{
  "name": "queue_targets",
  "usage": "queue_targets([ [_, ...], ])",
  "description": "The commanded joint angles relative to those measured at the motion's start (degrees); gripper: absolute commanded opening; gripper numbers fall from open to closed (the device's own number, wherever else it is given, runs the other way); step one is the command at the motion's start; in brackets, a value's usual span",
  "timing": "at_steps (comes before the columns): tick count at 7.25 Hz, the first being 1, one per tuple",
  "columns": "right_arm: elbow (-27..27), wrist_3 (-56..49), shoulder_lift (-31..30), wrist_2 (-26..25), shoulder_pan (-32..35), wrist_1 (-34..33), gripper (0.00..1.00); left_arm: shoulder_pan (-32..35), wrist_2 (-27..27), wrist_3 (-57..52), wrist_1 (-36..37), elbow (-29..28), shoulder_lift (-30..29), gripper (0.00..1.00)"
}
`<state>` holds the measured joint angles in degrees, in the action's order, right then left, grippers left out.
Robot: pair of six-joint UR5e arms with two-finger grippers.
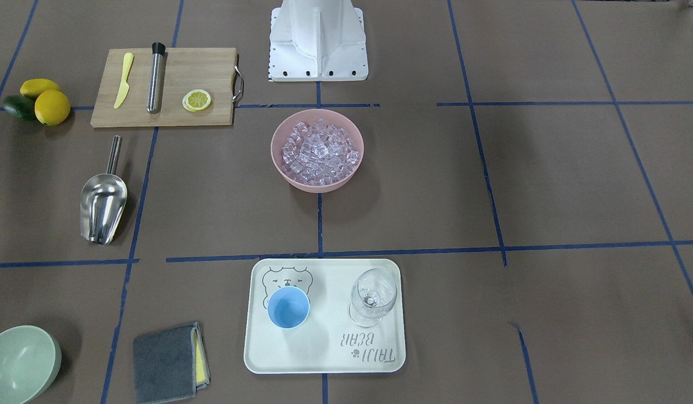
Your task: Put ice in cup with scoop
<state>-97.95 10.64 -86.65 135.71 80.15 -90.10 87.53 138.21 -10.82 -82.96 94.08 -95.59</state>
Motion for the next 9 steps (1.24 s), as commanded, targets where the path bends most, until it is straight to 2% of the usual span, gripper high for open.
queue_targets([
  [1,-0.4,0.1,-0.4,0.0,0.0,0.0,1.0,0.4,0.0,-0.1,0.4,0.4,-0.8,1.0],
  [4,-0.5,0.0,-0.1,0.0,-0.1,0.4,1.0,0.4,0.1,0.4,1.0,3.9,0.1,1.0],
  [6,-1.3,3.7,-0.6,1.8,-1.3,5.6,1.0,-0.1,0.9,0.5,0.7,5.7,-0.1,1.0],
  [7,-2.7,4.3,-0.6,1.1,-3.7,11.1,1.0,-2.9,1.0,0.4,1.0,6.7,0.0,1.0],
  [8,-3.6,6.8,-1.3,1.6,-5.3,14.9,1.0,-9.1,0.9,0.4,0.0,8.6,-1.1,1.0],
  [9,-6.6,13.7,-1.6,1.5,-8.9,15.2,1.0,-15.1,0.8,0.4,-1.9,8.9,-3.7,1.0],
])
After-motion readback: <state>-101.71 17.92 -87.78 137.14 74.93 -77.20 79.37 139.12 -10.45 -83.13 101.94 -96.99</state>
